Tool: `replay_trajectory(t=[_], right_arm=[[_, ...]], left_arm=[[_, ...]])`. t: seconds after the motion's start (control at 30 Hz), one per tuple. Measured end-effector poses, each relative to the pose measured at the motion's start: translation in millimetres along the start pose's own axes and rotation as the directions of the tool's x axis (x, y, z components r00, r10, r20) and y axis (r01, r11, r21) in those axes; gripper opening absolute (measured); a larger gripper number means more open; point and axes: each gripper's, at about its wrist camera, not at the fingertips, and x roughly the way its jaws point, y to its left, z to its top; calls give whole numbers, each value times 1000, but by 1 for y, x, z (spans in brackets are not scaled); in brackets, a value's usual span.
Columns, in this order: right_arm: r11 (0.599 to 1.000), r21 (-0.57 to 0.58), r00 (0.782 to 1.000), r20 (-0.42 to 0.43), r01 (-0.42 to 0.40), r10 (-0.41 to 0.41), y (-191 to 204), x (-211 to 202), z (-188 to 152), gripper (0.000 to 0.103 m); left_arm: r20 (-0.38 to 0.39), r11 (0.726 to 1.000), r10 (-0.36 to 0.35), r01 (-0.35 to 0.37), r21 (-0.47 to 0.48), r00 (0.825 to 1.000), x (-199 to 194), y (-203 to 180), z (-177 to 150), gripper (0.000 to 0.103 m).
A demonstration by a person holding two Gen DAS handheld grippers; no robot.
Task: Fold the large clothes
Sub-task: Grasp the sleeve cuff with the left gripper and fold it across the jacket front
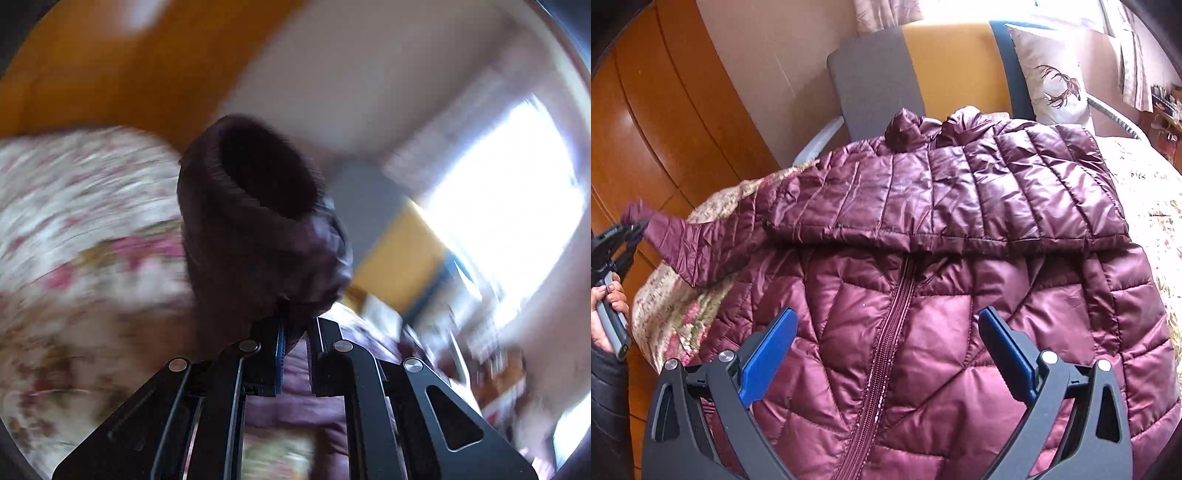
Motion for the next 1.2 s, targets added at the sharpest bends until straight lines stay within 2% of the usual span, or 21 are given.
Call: replay_trajectory(t=[0.07, 0.13, 0.23, 0.27, 0.33, 0.4, 0.43, 0.53, 0.57, 0.6, 0.63, 0.67, 0.7, 0.83, 0.9, 0.97, 1.07, 1.1, 1.13, 1.17, 1.2], right_arm=[[1000, 23, 1000, 14, -7, 7, -7, -6, 0, 98], [998, 54, 1000, 20, -15, 14, -16, -10, -1, 97], [995, 96, 999, 29, -19, 16, -28, -14, -1, 95], [994, 108, 999, 31, -21, 18, -32, -16, 0, 95], [990, 136, 999, 31, -37, 33, -40, -17, 2, 95], [987, 151, 998, 35, -48, 43, -46, -18, 5, 95], [986, 158, 998, 32, -61, 56, -47, -16, 8, 95], [979, 172, 994, 22, -112, 110, -46, -9, 19, 95], [976, 174, 991, 19, -131, 130, -44, -5, 24, 95], [972, 177, 988, 16, -154, 153, -41, -1, 28, 95], [966, 185, 983, 10, -182, 184, -36, 5, 34, 95], [962, 187, 979, 5, -199, 201, -31, 11, 39, 95], [960, 181, 976, -3, -212, 217, -26, 14, 44, 95], [943, 175, 956, -26, -283, 292, -3, 34, 63, 95], [944, 158, 953, -41, -291, 301, 9, 46, 70, 95], [941, 153, 947, -71, -300, 313, 23, 64, 77, 95], [952, 134, 947, -129, -276, 293, 46, 95, 83, 92], [956, 107, 945, -152, -275, 289, 57, 105, 84, 78], [970, 44, 954, -178, -239, 243, 74, 113, 85, 71], [979, -11, 965, -175, -202, 197, 84, 115, 86, 57], [978, -69, 969, -163, -198, 185, 98, 112, 90, 36]], left_arm=[[-45, 987, -71, 77, 140, 996, 12, -56, -20, 9], [-101, 961, -101, 123, 247, 990, 23, -96, -48, 9], [-233, 920, -107, 185, 345, 967, 55, -138, -94, 9], [-267, 904, -81, 184, 387, 960, 66, -148, -112, 9], [-330, 874, -21, 178, 453, 944, 86, -158, -139, 10], [-358, 846, 36, 162, 508, 933, 100, -164, -162, 18], [-378, 827, 73, 156, 541, 923, 105, -165, -173, 18], [-381, 802, 102, 151, 578, 919, 110, -156, -178, 22], [-382, 798, 98, 157, 582, 919, 109, -153, -176, 27], [-382, 795, 95, 161, 585, 919, 108, -152, -176, 47], [-387, 796, 71, 181, 578, 919, 105, -148, -174, 68], [-370, 803, 30, 198, 562, 929, 99, -144, -171, 94], [-349, 806, 4, 203, 555, 937, 97, -140, -169, 94], [-341, 820, -32, 220, 529, 940, 84, -134, -159, 94], [-322, 829, -55, 223, 512, 945, 68, -131, -151, 94], [-285, 851, -49, 189, 491, 957, 52, -116, -141, 94], [-268, 898, -39, 151, 413, 963, 40, -92, -131, 94], [-262, 909, -29, 135, 396, 965, 37, -85, -129, 94], [-251, 921, -15, 111, 373, 968, 34, -75, -127, 94], [-252, 930, -8, 100, 354, 968, 32, -68, -126, 94], [-257, 938, -5, 93, 334, 967, 32, -63, -123, 94]])
